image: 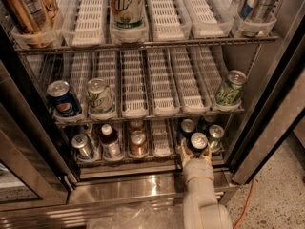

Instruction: Pick pepsi can from bottom shelf of fridge

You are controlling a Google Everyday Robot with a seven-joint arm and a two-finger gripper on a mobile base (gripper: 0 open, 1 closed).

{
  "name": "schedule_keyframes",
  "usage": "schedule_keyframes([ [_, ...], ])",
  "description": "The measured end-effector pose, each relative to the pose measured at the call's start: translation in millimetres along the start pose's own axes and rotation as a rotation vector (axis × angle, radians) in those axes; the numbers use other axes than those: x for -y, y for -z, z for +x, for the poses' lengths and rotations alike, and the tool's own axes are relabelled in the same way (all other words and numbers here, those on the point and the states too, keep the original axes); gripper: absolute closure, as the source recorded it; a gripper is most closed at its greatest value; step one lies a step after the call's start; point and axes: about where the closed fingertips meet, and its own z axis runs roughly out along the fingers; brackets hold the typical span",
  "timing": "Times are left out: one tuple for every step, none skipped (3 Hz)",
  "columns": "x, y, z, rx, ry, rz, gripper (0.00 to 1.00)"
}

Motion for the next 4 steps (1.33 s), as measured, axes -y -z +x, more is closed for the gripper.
schedule_keyframes([
  [-3,2,4,-0.013,0.016,-0.010,1.00],
  [3,18,4,-0.057,0.055,-0.023,1.00],
  [9,39,7,-0.116,0.068,-0.054,1.00],
  [6,41,10,-0.128,0.052,-0.072,1.00],
])
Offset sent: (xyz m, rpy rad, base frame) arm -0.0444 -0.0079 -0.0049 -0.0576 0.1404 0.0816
